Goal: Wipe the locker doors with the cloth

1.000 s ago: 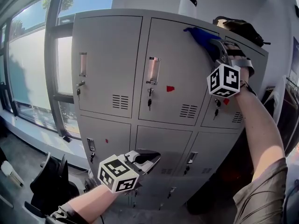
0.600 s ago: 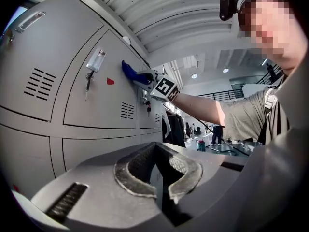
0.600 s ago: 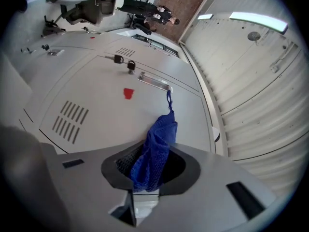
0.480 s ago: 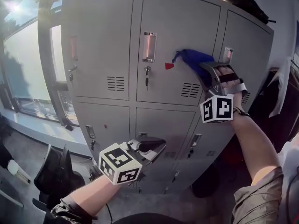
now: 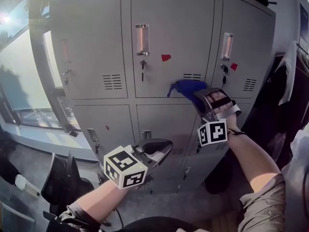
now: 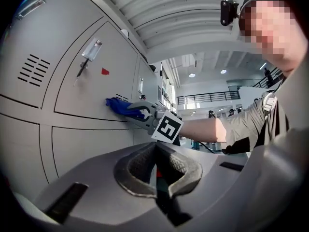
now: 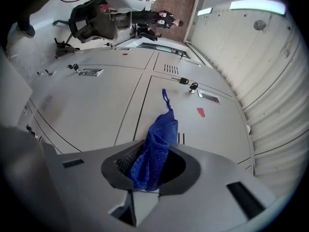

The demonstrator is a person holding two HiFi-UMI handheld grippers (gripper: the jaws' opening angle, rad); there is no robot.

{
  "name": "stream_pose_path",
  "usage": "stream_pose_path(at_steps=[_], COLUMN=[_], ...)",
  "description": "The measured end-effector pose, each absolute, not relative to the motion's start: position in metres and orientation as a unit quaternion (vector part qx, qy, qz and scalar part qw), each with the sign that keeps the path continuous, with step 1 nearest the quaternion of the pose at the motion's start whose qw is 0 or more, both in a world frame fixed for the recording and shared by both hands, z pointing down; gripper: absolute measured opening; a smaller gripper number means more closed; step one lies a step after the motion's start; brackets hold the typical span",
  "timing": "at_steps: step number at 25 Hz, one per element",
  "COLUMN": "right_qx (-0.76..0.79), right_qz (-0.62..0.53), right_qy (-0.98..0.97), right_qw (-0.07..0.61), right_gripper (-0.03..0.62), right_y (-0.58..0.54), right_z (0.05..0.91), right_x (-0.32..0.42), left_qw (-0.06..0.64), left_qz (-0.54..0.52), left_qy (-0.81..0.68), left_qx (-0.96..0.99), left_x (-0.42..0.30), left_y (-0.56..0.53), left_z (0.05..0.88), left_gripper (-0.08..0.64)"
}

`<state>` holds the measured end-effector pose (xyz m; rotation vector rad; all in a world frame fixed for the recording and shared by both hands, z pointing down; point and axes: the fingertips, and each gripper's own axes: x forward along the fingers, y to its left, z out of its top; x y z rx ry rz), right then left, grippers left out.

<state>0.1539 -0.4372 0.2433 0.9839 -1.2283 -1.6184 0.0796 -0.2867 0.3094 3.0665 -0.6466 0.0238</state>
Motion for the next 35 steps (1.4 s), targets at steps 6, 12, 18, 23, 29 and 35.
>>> stream_pose_path(at_steps=[6, 12, 18, 23, 29, 35], right_qx=[0.397, 0.412, 0.43, 0.44, 0.461, 0.436], right_qz=[-0.632, -0.622, -0.596, -0.547, -0.403, -0.284], right_qy=[-0.509, -0.535, -0.601, -0.659, -0.769, -0.845], right_qw=[0.428, 0.396, 0.313, 0.272, 0.183, 0.119], right_gripper=[0.075, 0.075, 0.075, 0.075, 0.075, 0.075], right_y=[-0.437, -0.426, -0.37, -0.325, -0.282, -0.251], right_z=[0.269, 0.259, 0.244, 0.267, 0.313, 0.355], right_x=[0.157, 0.154, 0.13, 0.105, 0.07, 0.048], left_qw=[0.012, 0.015, 0.017, 0.024, 0.021, 0.009], left_qz=[0.015, 0.011, -0.001, -0.011, -0.015, -0.009], left_qy=[-0.194, -0.19, -0.203, -0.223, -0.241, -0.269], left_qx=[0.981, 0.982, 0.979, 0.975, 0.97, 0.963], left_x=[0.091, 0.098, 0.085, 0.059, 0.028, 0.0], left_y=[-0.285, -0.282, -0.283, -0.276, -0.253, -0.228], left_z=[0.32, 0.321, 0.32, 0.335, 0.367, 0.399], left_gripper=[0.008, 0.008, 0.008, 0.008, 0.008, 0.008])
